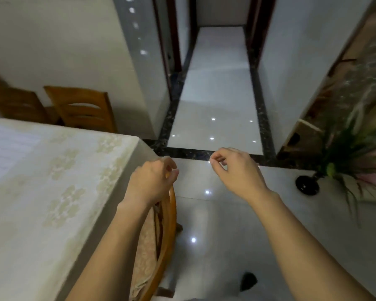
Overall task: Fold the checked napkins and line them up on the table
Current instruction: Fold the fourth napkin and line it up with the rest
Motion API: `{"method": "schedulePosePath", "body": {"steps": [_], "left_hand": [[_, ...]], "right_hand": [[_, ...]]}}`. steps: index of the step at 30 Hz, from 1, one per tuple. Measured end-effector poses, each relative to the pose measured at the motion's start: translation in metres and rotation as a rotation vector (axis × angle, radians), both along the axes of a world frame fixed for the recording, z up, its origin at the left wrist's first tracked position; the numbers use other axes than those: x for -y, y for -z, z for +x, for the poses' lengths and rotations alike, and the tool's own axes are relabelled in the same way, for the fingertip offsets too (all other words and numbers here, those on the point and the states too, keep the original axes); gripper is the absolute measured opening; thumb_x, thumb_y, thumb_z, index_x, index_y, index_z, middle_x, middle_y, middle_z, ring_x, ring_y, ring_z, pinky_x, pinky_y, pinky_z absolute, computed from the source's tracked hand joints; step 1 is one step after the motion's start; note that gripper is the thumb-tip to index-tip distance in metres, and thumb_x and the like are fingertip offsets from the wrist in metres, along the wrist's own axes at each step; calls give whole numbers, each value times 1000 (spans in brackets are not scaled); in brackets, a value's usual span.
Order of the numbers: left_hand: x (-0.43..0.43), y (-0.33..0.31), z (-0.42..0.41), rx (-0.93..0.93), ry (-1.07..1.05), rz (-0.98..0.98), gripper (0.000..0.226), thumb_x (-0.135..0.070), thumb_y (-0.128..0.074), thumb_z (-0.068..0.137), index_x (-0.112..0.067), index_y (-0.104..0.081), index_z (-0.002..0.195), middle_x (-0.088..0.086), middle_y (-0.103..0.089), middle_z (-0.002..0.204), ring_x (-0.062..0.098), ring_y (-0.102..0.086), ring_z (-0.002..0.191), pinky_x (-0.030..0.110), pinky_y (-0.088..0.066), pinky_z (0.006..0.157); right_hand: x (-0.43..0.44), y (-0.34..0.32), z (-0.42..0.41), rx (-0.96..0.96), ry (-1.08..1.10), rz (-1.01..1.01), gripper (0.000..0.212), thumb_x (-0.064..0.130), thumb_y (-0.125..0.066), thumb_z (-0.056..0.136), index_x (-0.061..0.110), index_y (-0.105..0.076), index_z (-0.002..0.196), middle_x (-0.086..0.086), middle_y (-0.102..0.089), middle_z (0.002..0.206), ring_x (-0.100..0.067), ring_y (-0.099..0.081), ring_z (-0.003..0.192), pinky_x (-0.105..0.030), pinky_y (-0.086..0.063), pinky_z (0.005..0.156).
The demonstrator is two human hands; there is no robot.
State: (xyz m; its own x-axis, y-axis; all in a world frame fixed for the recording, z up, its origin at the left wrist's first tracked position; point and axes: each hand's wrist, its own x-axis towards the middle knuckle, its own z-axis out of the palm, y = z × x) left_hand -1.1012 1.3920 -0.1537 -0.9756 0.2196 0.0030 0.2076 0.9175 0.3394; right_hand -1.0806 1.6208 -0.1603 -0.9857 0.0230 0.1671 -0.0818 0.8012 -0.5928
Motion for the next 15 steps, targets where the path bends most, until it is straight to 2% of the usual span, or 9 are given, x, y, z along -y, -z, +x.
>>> {"method": "schedulePosePath", "body": {"steps": [5,8,11,13,15], "left_hand": [[-18,-16,-27,-13,-236,-32,20,-48,-54,102,-35,-63,114,-15,-65,104,6,-61,94,26,-54,80],[-17,-17,-40,9,-368,-19,19,-47,-53,102,-34,-63,112,-15,-65,102,9,-63,92,31,-56,80],[-8,-12,-58,37,-489,-17,18,-46,-53,102,-34,-63,111,-15,-66,101,9,-63,90,30,-57,75],[4,-9,-75,37,-551,-21,18,-45,-52,103,-32,-63,111,-14,-66,103,7,-61,89,20,-47,65],[17,-11,-97,29,-614,-30,20,-45,-51,104,-31,-64,110,-14,-66,103,6,-59,89,17,-37,60]], "right_hand": [[-19,-9,-78,13,-220,-3,13,35,-62,94,26,-71,95,7,-71,93,-15,-67,87,-36,-56,78],[-13,-11,-129,10,-353,8,16,38,-58,96,27,-70,96,8,-70,92,-14,-66,85,-38,-57,75],[10,-6,-171,10,-518,20,17,38,-57,98,26,-69,101,8,-68,94,-11,-63,85,-30,-55,71],[30,-4,-199,21,-612,60,18,40,-56,99,26,-67,103,8,-66,96,-11,-61,86,-32,-55,71],[51,-5,-230,29,-691,90,18,39,-55,99,26,-67,104,7,-65,98,-13,-61,86,-37,-56,73]]}}
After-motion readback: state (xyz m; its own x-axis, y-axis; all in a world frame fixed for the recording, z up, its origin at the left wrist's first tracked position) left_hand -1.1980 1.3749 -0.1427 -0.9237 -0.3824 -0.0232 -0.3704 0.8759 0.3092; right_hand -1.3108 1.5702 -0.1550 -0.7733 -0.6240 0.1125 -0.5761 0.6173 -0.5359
